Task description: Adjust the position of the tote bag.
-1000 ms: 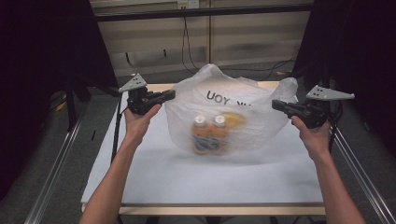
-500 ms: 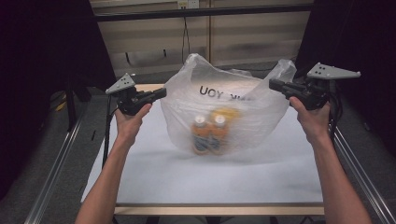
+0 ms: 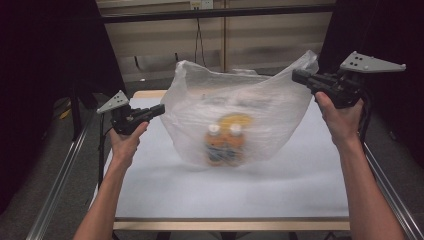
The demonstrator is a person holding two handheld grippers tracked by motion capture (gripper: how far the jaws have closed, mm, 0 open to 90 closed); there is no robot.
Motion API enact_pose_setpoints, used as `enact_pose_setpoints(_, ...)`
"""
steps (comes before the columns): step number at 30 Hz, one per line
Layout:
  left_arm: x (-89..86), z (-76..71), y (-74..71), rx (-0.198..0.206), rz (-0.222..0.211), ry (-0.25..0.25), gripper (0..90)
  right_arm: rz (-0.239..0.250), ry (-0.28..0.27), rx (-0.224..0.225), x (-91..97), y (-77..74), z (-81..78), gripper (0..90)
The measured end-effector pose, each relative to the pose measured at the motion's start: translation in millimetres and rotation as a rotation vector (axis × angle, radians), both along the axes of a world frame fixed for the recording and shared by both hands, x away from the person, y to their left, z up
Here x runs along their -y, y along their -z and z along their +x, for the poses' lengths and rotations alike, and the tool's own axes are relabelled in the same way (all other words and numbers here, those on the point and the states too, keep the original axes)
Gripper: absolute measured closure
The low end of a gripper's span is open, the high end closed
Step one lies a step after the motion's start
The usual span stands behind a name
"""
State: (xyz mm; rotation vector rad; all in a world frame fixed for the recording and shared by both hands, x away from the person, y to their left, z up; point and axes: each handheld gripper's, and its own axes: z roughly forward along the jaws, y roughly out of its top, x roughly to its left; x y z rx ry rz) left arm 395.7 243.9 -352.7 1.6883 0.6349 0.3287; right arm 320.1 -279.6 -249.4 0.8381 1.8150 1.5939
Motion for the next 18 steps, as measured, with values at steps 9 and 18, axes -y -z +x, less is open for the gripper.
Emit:
enact_pose_setpoints(9, -7.2, -4.0, 3.4, 0.005, -0.023, 0.006, 88.3, -0.022, -0.03, 0.004, -10.4, -4.6, -5.3, 90.0)
enact_pose_setpoints(18, 15.8, 0.0, -10.7, 0.038, 0.017, 0.024, 64.0, -0.034, -0.054, 0.004, -21.4, -8.3, -0.2, 90.0)
